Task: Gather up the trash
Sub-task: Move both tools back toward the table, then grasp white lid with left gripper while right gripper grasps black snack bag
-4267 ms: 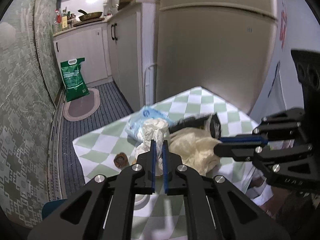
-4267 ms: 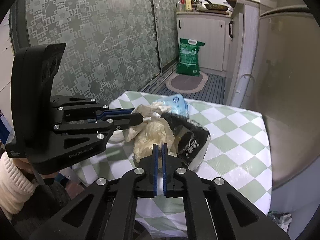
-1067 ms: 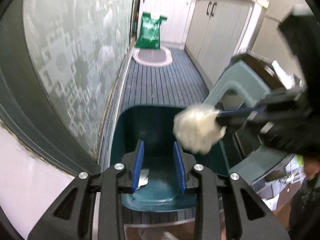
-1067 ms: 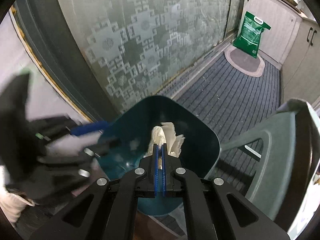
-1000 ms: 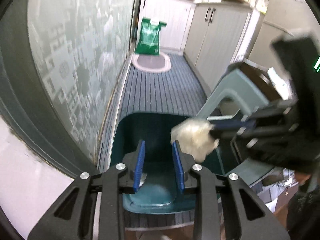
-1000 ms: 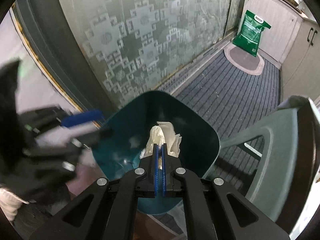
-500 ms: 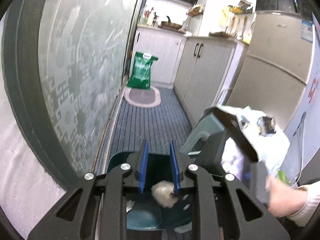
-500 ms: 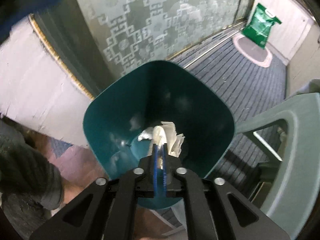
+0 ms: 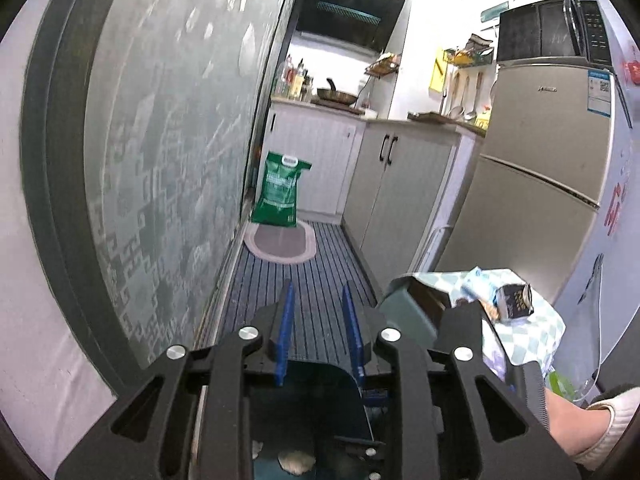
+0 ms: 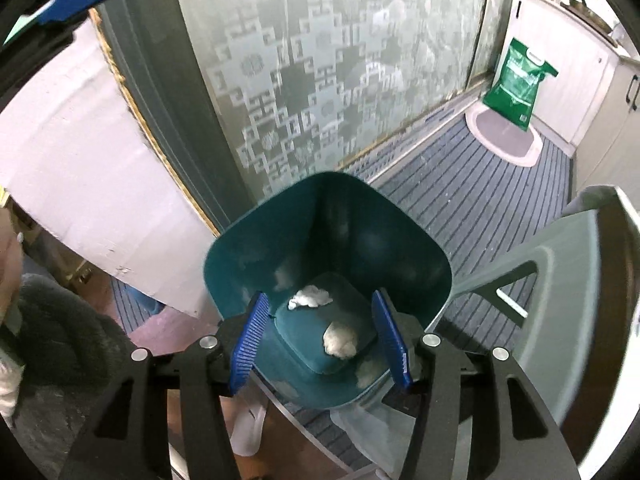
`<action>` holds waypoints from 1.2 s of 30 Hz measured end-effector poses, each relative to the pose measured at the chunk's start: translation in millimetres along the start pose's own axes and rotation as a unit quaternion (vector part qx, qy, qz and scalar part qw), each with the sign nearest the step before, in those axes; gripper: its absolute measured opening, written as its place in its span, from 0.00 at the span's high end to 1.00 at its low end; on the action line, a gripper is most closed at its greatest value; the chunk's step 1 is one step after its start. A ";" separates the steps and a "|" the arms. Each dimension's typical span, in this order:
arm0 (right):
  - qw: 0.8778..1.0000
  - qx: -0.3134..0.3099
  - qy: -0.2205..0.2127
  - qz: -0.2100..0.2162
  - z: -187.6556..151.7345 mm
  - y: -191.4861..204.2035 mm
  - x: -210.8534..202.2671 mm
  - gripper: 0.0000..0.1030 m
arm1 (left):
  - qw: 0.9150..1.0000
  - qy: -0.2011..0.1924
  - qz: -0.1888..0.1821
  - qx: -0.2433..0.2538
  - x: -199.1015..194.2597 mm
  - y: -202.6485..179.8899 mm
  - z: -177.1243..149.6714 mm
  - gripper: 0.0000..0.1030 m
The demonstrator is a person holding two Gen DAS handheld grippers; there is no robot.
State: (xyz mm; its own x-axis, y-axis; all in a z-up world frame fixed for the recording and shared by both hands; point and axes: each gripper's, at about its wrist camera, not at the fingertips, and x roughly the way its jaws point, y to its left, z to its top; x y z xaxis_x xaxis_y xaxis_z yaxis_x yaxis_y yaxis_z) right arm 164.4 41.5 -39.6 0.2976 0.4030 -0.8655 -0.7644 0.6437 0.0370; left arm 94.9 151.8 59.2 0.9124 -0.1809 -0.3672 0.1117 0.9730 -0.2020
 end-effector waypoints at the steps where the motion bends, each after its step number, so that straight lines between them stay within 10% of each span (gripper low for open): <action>1: 1.000 -0.001 -0.008 -0.002 0.6 -1.1 -6.5 0.47 | 1.000 -0.007 0.001 0.003 -1.9 -2.4 3.2 0.73; 23: 0.966 0.120 -0.171 -0.150 -60.2 -157.6 -180.5 0.36 | 0.997 0.027 -0.055 0.052 47.5 -83.8 9.8 0.59; 36: 0.952 0.204 -0.179 -0.138 -118.5 -221.5 -193.5 0.36 | 0.977 0.120 -0.106 0.142 102.6 -157.2 -22.7 0.59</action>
State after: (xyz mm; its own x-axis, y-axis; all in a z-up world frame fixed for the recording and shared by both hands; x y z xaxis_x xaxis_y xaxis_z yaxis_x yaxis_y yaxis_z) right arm 208.3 -256.2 60.5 0.6875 0.3307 -0.6465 -0.3643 0.9272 0.0869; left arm 162.0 -23.0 32.7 0.7420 -0.3773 -0.5541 0.4234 0.9046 -0.0491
